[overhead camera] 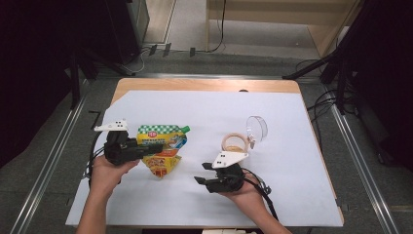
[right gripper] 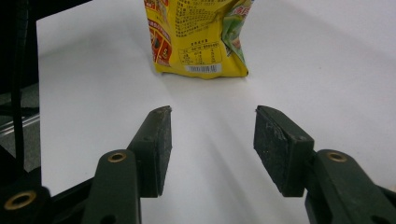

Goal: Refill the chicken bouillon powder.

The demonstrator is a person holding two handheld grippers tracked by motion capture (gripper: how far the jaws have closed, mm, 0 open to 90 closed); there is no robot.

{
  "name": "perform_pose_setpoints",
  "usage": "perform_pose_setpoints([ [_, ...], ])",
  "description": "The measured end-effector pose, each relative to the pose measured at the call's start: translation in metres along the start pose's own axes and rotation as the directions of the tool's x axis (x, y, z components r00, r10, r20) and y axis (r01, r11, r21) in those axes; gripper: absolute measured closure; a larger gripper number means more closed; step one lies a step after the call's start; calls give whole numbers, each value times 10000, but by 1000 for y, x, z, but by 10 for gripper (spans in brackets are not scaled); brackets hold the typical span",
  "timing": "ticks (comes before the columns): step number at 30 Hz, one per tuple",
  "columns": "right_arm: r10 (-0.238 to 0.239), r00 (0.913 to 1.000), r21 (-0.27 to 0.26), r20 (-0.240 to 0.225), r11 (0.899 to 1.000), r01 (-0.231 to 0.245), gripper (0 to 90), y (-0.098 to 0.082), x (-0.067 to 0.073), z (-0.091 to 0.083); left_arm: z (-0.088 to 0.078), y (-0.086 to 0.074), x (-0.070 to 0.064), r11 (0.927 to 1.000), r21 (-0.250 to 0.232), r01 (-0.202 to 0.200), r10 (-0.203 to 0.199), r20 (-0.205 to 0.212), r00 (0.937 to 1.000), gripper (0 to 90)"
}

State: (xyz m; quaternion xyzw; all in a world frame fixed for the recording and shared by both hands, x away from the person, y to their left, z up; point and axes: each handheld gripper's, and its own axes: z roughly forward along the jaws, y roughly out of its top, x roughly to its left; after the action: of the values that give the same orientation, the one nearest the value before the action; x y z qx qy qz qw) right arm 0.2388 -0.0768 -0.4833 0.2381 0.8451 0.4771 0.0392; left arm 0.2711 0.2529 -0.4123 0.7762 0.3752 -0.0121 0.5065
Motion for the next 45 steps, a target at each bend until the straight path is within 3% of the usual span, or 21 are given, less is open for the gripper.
perform_pose_setpoints([
  [5, 85, 10000, -44, -8, 10000, -85, 482, 1, -2, -2, -7, 9, -6, 9999, -122, -15, 15, -34, 10000, 632],
  [15, 145, 9999, -51, -7, 9999, -145, 484, 4, -6, -7, -15, 27, -14, 9999, 128, -8, 13, -445, 9990, 542],
  [21, 225, 9997, 70, -42, 9997, -224, 486, 5, -8, -9, -21, 35, -11, 9996, 202, 184, -174, -500, 9986, 514],
  [38, 287, 9996, 266, -5, 9992, -286, 500, 10, -13, -20, -33, 62, -10, 9997, 58, 249, -243, -951, 9952, 507],
  [45, 269, 9996, 335, 30, 9991, -270, 511, 11, -14, -25, -40, 67, -4, 9995, -42, 303, -306, -1415, 9895, 499],
])
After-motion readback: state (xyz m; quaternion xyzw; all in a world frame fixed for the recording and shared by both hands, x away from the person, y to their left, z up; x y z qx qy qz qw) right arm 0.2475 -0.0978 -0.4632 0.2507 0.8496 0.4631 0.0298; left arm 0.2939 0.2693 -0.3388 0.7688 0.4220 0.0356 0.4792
